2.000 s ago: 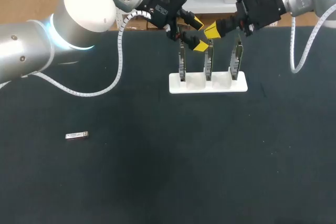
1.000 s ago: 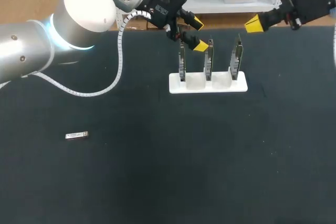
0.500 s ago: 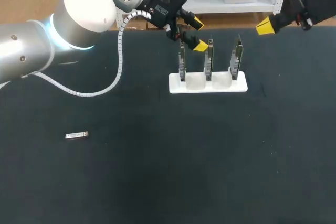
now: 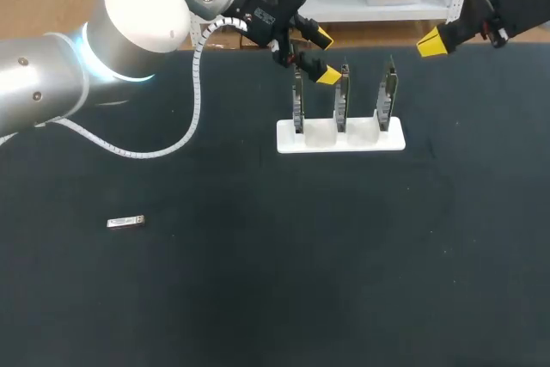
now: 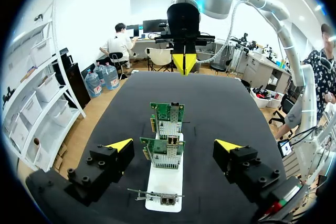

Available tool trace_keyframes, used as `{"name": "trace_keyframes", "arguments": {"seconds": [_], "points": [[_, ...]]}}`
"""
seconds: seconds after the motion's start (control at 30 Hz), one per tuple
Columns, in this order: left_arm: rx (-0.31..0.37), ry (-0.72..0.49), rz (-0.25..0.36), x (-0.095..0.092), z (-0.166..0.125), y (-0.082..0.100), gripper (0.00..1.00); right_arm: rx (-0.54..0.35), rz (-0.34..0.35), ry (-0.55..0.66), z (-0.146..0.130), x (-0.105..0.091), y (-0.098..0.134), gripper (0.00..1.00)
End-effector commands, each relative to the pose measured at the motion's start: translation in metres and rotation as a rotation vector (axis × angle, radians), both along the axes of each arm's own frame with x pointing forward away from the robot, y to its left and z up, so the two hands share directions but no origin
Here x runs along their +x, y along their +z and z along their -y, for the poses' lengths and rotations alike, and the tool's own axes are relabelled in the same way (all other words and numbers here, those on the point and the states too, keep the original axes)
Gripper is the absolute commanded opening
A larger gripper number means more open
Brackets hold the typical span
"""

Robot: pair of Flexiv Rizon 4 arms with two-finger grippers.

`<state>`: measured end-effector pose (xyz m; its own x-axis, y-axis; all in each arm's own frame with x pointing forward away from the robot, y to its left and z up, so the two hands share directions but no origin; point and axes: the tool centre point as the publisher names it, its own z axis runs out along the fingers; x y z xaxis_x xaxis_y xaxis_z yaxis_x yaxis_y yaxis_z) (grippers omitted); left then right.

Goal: Pick up the optical module with the left hand, and insert it into the network port with the right hand.

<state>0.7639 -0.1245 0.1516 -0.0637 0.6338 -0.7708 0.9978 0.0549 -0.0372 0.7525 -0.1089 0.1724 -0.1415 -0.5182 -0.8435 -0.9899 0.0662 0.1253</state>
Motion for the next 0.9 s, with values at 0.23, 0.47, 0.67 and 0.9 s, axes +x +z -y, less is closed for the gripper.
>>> {"name": "trace_keyframes", "arguments": {"seconds": [0.23,0.47,0.67,0.9], "points": [[0.005,-0.002,-0.003,0.0016,0.0007,0.0004,1.00,-0.013,0.018,-0.033,-0.0023,0.0017,-0.0026,1.00],[0.005,-0.002,-0.003,0.0016,0.0007,0.0004,1.00,-0.013,0.018,-0.033,-0.0023,0.0017,-0.0026,1.00],[0.005,-0.002,-0.003,0.0016,0.0007,0.0004,1.00,-0.013,0.018,-0.033,-0.0023,0.0017,-0.0026,1.00],[0.005,-0.002,-0.003,0.0016,0.0007,0.0004,1.00,-0.013,0.018,-0.033,-0.0023,0.0017,-0.0026,1.00]]}}
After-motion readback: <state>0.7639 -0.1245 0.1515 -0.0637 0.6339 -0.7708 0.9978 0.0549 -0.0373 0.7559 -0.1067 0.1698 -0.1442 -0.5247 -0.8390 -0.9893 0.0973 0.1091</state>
